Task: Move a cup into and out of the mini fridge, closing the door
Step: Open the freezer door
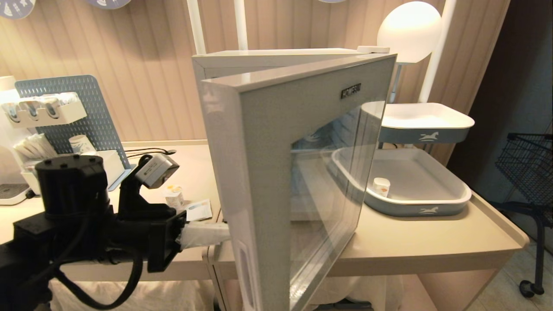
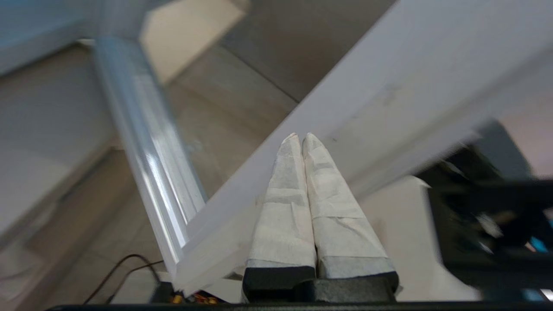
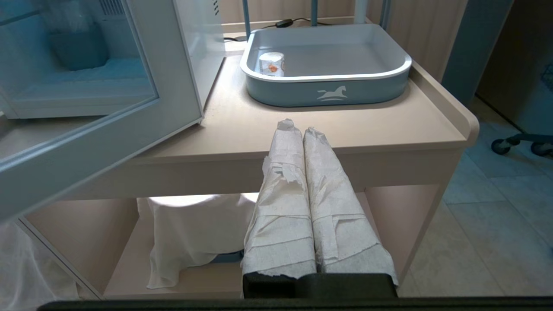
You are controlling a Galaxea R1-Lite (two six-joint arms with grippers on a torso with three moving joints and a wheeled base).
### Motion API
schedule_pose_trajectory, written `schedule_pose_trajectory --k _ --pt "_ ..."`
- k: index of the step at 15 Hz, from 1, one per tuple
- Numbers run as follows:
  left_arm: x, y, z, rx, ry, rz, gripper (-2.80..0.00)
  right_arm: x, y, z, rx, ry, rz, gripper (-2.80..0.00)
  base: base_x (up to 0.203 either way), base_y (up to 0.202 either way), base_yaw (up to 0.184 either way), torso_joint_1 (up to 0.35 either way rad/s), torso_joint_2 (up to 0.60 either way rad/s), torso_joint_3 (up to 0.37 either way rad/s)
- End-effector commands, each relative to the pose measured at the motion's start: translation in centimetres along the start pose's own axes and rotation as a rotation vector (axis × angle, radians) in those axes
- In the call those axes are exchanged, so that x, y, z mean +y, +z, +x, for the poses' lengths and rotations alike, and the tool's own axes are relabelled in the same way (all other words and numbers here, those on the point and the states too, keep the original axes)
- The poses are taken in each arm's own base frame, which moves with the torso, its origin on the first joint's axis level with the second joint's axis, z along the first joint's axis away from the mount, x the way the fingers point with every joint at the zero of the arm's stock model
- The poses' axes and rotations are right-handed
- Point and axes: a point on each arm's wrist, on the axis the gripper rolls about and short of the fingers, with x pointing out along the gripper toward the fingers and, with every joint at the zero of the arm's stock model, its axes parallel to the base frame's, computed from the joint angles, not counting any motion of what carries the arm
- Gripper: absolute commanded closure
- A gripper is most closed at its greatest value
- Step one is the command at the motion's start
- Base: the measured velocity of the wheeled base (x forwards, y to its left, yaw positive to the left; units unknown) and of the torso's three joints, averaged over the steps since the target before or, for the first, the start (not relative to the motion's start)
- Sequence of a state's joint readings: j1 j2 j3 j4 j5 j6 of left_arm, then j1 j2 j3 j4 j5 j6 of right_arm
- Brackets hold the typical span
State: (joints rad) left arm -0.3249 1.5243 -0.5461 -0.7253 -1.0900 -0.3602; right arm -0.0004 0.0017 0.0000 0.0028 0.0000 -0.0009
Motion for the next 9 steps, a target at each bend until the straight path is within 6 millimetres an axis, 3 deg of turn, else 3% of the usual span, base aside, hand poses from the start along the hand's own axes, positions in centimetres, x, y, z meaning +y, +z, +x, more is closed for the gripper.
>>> schedule_pose_trajectory --k 1,3,7,9 --pt "-3.0 0.4 1.2 0.035 -0.112 0.058 0.00 0.0 0.0 0.0 0.002 0.000 -0.001 0.00 0.000 0.000 0.000 0.000 0.00 0.000" --pt "-4.4 0.8 3.7 0.094 -0.209 0.070 0.00 0.0 0.0 0.0 0.002 0.002 0.001 0.00 0.000 0.000 0.000 0.000 0.00 0.000" --pt "-5.9 4.2 11.8 0.168 -0.289 0.087 0.00 0.0 0.0 0.0 0.002 -0.001 0.000 0.00 0.000 0.000 0.000 0.000 0.00 0.000" --pt "-6.8 4.9 15.2 0.219 -0.311 0.072 0.00 0.0 0.0 0.0 0.002 -0.001 0.001 0.00 0.000 0.000 0.000 0.000 0.00 0.000"
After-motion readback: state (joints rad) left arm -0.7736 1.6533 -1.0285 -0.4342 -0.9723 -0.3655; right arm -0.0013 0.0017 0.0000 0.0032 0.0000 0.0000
